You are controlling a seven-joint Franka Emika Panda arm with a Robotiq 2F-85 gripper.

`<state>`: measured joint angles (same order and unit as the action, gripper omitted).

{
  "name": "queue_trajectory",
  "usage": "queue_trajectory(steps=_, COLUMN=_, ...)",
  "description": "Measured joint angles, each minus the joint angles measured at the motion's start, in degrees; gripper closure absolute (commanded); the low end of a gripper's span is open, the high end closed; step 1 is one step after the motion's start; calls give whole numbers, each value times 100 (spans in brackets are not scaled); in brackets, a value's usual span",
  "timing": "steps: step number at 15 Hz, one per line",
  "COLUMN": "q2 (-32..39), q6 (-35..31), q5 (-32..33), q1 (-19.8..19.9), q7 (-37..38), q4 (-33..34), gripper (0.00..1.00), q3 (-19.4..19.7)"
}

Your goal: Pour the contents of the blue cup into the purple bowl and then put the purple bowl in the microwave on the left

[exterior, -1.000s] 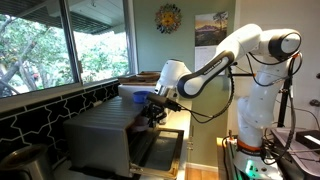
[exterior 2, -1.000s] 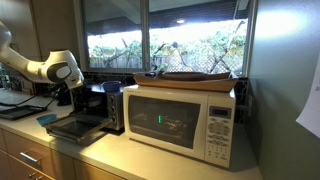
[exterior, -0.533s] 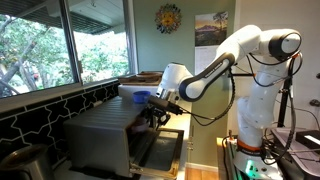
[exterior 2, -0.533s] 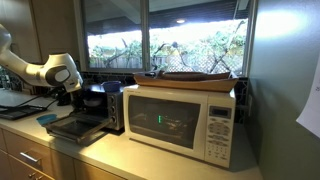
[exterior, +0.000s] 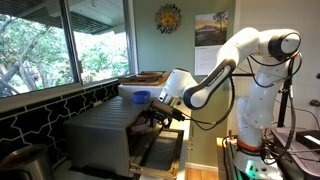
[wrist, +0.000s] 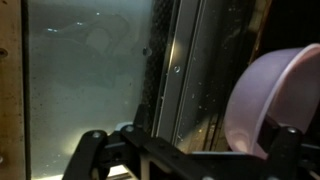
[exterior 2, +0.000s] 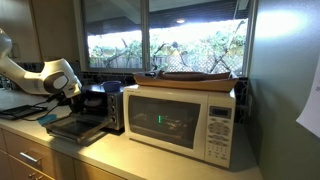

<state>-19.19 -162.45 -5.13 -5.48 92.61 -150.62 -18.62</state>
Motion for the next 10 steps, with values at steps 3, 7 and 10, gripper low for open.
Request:
queue_trajectory(steps=3, q2=0, q6=-27, q5=7, q1=19, q7=0, q4=-10, gripper=0, q3=-19)
queue_trajectory(steps=7, q2=3, q6=-8, q5=6, q1=17, q7=-15, q4=-22, gripper=0, q3=-24)
queue_trajectory(steps=10, q2=4, q6=-25, q5=15, q1=17, q7=-112, q4=-27, gripper=0, q3=-25)
